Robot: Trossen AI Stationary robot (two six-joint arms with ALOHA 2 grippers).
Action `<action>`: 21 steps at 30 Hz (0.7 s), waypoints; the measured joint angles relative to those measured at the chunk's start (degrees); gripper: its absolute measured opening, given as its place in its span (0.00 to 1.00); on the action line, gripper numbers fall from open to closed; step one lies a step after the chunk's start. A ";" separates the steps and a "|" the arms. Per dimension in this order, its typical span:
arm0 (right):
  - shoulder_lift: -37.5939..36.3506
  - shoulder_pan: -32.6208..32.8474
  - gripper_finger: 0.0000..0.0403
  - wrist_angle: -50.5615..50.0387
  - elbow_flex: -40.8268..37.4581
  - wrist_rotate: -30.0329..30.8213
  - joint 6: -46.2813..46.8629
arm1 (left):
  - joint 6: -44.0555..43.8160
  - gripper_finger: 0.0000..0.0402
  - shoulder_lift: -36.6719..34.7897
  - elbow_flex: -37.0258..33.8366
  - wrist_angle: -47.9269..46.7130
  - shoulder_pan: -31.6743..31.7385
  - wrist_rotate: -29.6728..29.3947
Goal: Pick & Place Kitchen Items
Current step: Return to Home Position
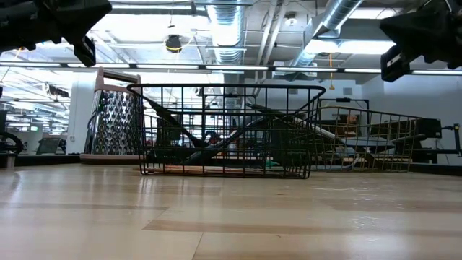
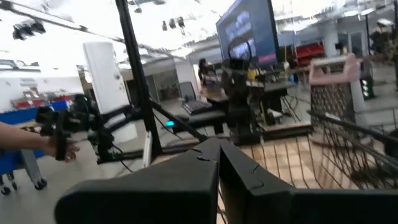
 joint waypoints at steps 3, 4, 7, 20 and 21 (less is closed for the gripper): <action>0.02 -0.02 0.00 -2.08 0.00 0.71 -0.01 | -0.06 0.01 0.01 0.00 0.06 0.00 0.02; 0.02 -0.02 0.00 -2.74 0.00 1.29 0.00 | -0.06 0.01 0.01 0.00 0.06 0.00 0.02; 0.13 -0.02 0.00 -4.30 0.00 1.83 0.01 | -0.08 0.01 -0.01 0.00 0.08 0.00 0.01; 0.17 -0.02 0.06 -5.35 0.00 1.92 0.01 | -0.08 0.02 -0.01 0.00 0.09 0.00 0.02; 0.17 -0.02 0.06 -5.35 0.00 1.92 0.01 | -0.10 0.02 -0.01 0.00 0.09 0.00 0.02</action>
